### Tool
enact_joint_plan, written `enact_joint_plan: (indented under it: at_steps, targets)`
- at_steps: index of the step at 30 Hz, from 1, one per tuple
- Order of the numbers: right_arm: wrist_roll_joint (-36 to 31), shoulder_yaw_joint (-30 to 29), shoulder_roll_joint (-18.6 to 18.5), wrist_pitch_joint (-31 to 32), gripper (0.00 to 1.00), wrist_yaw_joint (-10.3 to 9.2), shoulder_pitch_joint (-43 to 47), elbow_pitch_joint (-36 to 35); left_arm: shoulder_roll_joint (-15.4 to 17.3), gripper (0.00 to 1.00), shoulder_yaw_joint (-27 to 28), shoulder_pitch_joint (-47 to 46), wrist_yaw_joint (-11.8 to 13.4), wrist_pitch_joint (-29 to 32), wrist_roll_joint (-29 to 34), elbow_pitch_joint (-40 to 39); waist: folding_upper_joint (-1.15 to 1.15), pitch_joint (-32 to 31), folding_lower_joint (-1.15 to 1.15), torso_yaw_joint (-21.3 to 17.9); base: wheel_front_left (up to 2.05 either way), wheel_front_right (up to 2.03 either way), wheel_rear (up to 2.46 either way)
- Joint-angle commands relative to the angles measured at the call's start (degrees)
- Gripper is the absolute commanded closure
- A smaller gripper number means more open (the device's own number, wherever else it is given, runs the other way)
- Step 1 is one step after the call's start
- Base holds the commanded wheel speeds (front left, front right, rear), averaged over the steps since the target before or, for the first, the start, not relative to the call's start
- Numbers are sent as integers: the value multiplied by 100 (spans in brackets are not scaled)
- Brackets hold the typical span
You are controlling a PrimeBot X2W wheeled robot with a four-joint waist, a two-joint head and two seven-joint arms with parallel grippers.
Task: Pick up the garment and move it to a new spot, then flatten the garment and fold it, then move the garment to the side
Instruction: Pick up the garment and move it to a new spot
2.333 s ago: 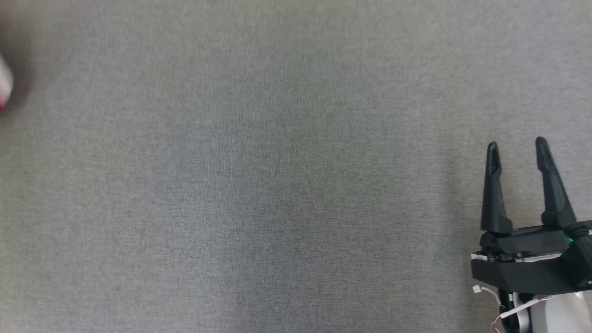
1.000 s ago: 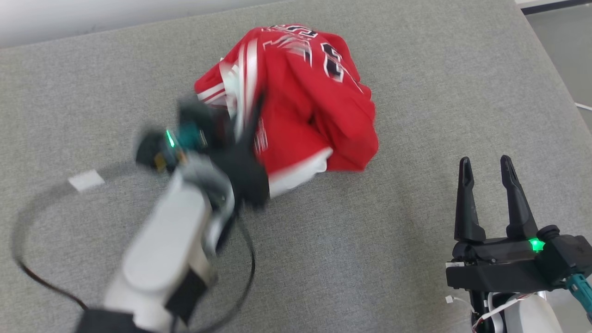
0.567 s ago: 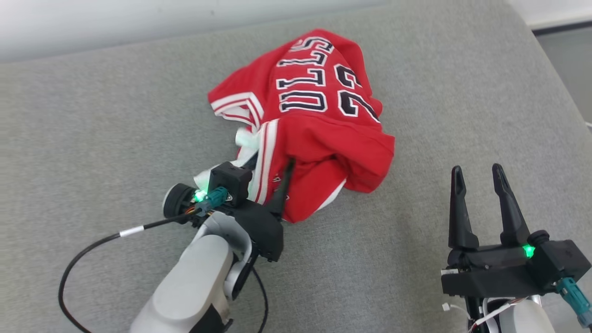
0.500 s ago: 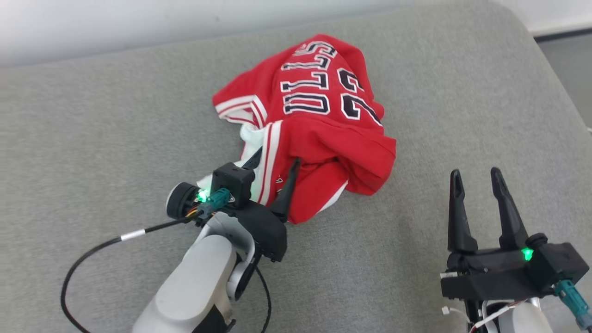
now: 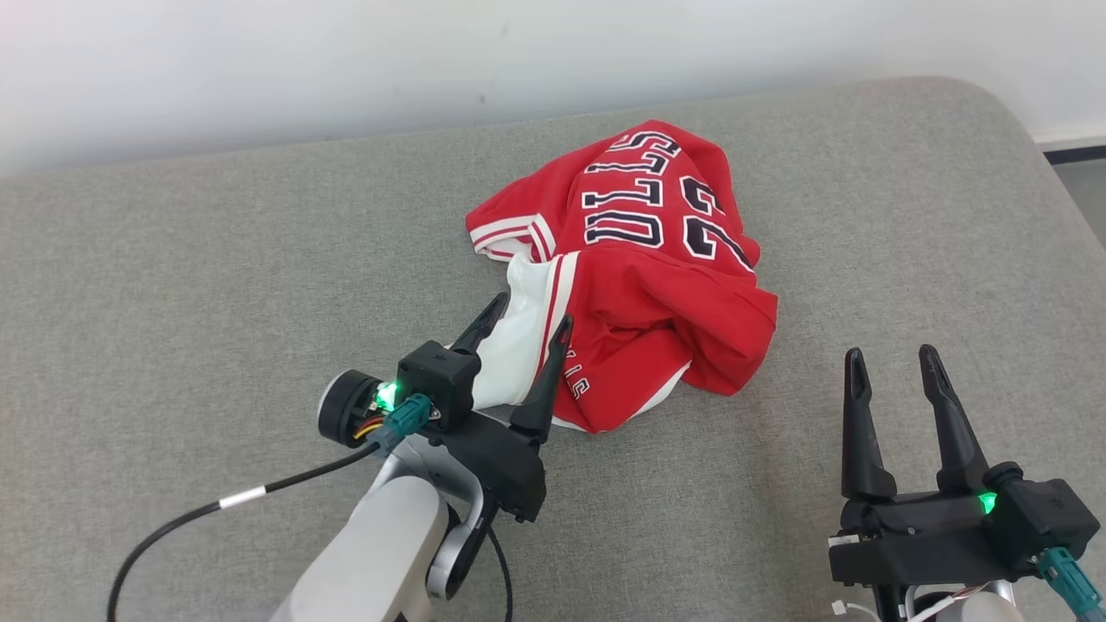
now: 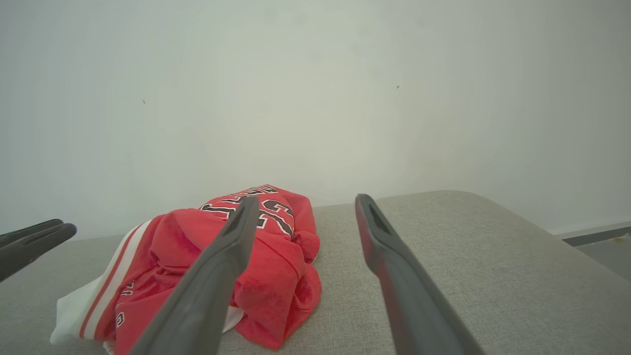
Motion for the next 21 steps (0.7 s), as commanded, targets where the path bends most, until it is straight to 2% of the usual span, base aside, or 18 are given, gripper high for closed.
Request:
enact_joint_plan:
  at_steps: [1, 12, 20, 21]
  targets:
    - [-14, 29, 19, -3, 0, -12, 29, -11, 65, 0, -10, 57, 24, 43, -15, -52, 0, -27, 1, 23, 0, 0, 0]
    - [100, 65, 21, -3, 0, -12, -156, 38, 328, 0, -19, -398, 24, 428, 46, 160, 0, 323, 1, -410, 0, 0, 0]
    - [189, 23, 20, -3, 0, -12, -235, 20, 402, 0, -109, -586, -98, 622, 35, 578, 0, 552, 1, -630, 0, 0, 0]
    - [180, 4, 19, -3, 0, -12, -251, 14, 401, 12, -123, -600, -110, 630, 20, 631, 0, 571, 1, -641, 0, 0, 0]
